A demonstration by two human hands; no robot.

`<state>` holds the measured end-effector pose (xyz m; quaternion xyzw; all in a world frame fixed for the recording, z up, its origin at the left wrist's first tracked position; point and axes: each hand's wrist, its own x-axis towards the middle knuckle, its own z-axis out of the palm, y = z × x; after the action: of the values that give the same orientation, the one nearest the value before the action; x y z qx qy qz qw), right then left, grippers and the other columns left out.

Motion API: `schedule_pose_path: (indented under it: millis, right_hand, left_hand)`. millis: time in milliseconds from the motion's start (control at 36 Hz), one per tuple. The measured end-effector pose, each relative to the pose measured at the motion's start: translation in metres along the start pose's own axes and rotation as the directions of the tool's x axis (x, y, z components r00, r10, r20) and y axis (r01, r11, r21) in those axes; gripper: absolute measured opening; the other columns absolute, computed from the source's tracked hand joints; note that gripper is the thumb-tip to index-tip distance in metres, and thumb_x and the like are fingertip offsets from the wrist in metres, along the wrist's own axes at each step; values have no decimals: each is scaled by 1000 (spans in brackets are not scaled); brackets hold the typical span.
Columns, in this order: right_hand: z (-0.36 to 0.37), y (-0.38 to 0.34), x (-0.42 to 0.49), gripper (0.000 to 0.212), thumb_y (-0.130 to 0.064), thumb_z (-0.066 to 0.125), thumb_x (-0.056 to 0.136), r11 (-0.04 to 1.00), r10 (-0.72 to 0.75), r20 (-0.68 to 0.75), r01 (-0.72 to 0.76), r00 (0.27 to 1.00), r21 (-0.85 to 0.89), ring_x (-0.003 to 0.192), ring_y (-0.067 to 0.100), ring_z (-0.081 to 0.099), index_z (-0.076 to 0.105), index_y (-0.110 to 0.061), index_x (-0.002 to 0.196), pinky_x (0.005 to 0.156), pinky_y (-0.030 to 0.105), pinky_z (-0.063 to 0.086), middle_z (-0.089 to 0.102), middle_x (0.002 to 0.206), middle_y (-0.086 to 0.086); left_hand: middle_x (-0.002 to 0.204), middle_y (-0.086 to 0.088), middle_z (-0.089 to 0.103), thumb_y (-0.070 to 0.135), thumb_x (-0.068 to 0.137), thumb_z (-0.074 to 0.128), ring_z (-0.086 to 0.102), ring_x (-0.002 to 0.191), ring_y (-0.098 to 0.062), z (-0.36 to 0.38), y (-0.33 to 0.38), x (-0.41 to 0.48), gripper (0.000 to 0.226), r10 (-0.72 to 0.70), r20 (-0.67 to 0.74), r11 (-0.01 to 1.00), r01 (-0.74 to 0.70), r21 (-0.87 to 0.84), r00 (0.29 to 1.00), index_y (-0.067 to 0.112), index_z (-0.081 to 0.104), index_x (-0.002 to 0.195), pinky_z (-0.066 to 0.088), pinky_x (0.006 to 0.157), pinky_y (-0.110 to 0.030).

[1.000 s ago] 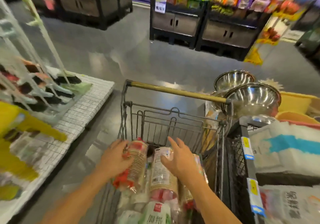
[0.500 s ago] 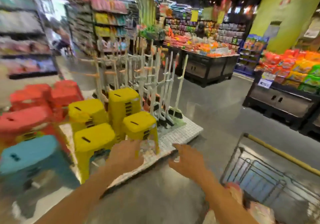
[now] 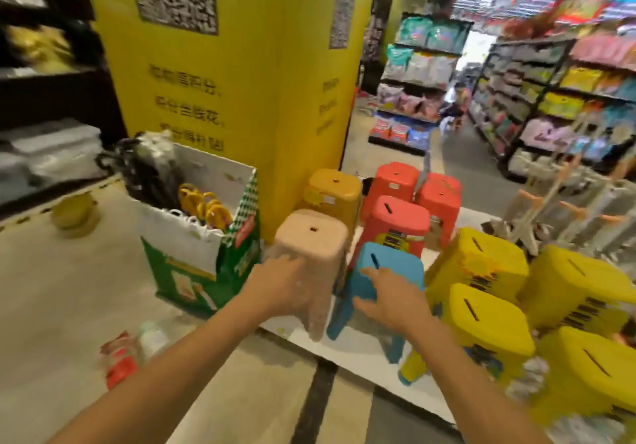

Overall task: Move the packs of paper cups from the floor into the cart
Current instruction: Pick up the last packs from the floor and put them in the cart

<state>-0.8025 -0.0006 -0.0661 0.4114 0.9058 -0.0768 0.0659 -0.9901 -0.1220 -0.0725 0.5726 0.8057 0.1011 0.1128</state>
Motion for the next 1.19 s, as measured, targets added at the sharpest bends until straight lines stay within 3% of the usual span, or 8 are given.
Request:
schedule_pose_path:
  millis: [83, 250, 417, 639, 806, 917, 1056, 1194]
  right_hand:
    - [5, -63, 60, 70, -60, 55, 100, 987, -153, 42, 154, 987, -36, 120, 29, 64, 40, -28, 160, 89, 43, 58, 59, 141, 6]
    - [20, -188, 166, 70, -57, 55, 101, 904, -420, 91, 426, 903, -48, 120, 27, 64, 38, -27, 162, 87, 39, 58, 61, 140, 6]
    - [46, -304, 270, 69, -57, 57, 99, 795, -594, 145, 605, 791, -44, 131, 29, 60, 42, -26, 159, 100, 45, 57, 57, 148, 6]
    - [85, -436, 368, 71, -57, 57, 99, 681, -698, 287, 732, 656, -19, 137, 32, 57, 40, -25, 160, 104, 44, 54, 53, 154, 8]
    - [132, -525, 431, 71, -58, 55, 101, 668, -688, 377, 744, 620, -3, 135, 34, 56, 36, -27, 162, 102, 45, 53, 51, 154, 9]
    - [184, -577, 475, 72, -58, 51, 102, 720, -632, 420, 694, 651, 7, 138, 34, 54, 32, -27, 164, 107, 48, 52, 50, 155, 10]
    - [270, -625, 530, 74, -58, 56, 101, 832, -514, 469, 551, 718, 67, 143, 33, 51, 32, -28, 164, 112, 46, 49, 49, 159, 10]
    - [375, -639, 571, 81, -60, 55, 96, 913, -394, 539, 382, 744, 141, 151, 26, 44, 26, -31, 167, 119, 44, 39, 43, 166, 3]
  left_hand:
    - [131, 0, 57, 61, 84, 57, 60, 114, -26, -9, -71, -7, 64, -160, -28, 987, 159, -32, 987, 27, 47, 138, 53, 93, -46]
    - [120, 0, 63, 58, 68, 45, 62, 105, -23, -16, -202, -10, 69, -446, -36, 887, 437, -148, 894, 28, 56, 129, 54, 90, -43]
    - [143, -3, 55, 37, 89, 66, 52, 129, -23, -23, -313, 9, 57, -639, -25, 750, 616, -240, 769, 20, 51, 141, 43, 106, -34]
    - [149, -4, 50, 51, 85, 63, 47, 135, -24, -17, -446, 31, 74, -798, 49, 571, 779, -259, 601, 24, 41, 151, 42, 110, -43]
    - [150, -1, 50, 66, 77, 47, 50, 133, -25, 3, -542, 42, 80, -841, 132, 465, 826, -318, 524, 28, 43, 148, 43, 108, -44]
    - [150, -3, 47, 61, 84, 53, 50, 132, -26, 37, -623, 54, 75, -840, 210, 423, 846, -325, 501, 29, 38, 151, 45, 105, -43]
    - [148, -4, 48, 55, 89, 56, 53, 129, -27, 92, -727, 81, 70, -822, 286, 400, 856, -327, 493, 30, 36, 151, 47, 102, -43]
    - [145, -5, 49, 52, 88, 60, 54, 126, -27, 172, -804, 108, 69, -831, 365, 280, 884, -375, 419, 31, 37, 149, 49, 101, -44]
